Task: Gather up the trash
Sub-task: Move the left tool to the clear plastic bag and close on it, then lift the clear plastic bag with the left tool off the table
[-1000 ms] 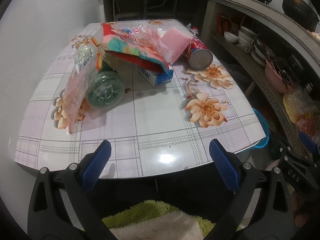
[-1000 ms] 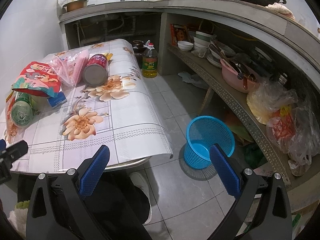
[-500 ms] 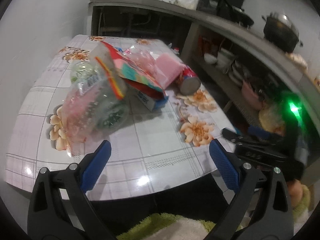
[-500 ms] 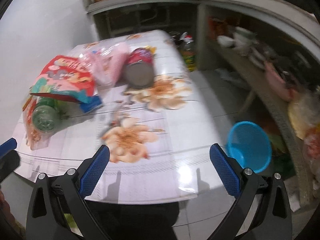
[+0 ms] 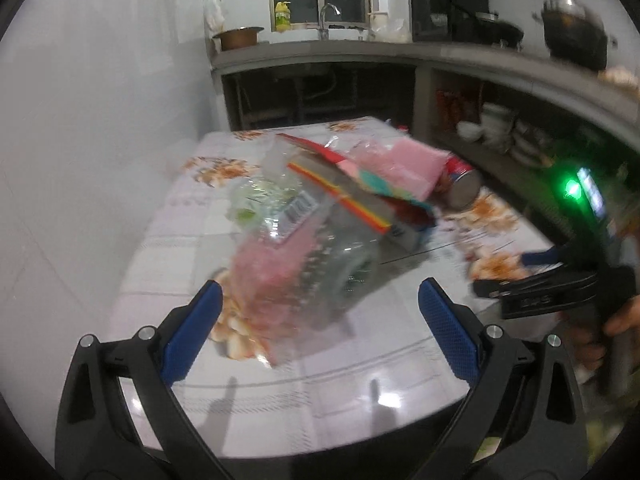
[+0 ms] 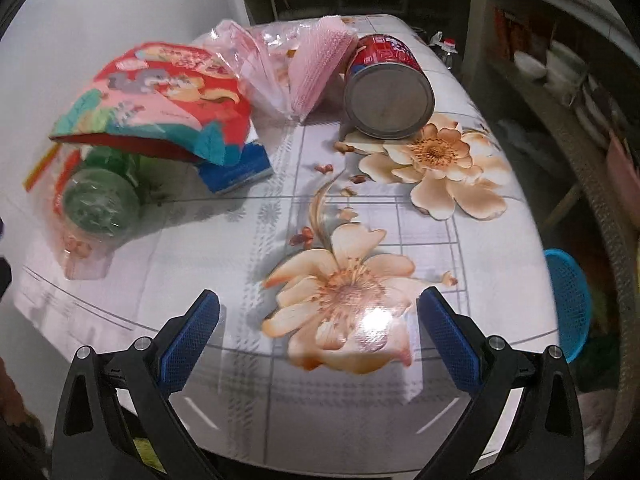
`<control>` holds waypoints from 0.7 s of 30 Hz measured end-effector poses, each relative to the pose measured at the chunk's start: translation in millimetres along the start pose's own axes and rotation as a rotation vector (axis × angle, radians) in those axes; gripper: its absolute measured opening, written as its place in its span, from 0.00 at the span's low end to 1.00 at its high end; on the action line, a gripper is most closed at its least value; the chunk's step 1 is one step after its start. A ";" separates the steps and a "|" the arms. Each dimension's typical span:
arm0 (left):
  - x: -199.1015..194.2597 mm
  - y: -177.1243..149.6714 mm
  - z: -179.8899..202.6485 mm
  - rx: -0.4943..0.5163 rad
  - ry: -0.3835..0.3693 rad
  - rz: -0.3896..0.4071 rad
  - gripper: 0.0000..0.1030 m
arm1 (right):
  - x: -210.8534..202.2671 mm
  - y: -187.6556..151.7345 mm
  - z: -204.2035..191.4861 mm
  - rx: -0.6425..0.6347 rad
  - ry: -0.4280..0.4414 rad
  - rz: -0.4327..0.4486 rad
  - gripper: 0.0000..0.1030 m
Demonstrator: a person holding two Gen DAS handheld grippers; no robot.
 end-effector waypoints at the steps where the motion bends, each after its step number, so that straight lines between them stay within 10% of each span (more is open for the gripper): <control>1: 3.1 -1.0 -0.1 0.017 0.011 -0.003 0.92 | 1.7 -0.4 -1.8 -0.013 -0.029 -0.002 0.95; 21: 72.6 -31.8 18.0 0.562 0.247 -0.128 0.46 | 1.2 -7.9 0.2 -0.013 -0.060 0.054 0.95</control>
Point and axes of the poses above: each gripper's, at about its wrist camera, not at the fingertips, and x roughly the way its jaws point, z to its right, y to its top, the point moved 4 cm from there along x, roughly the way its jaws point, and after that the axes turned 6 degrees about -y, right-handed, at the moved point
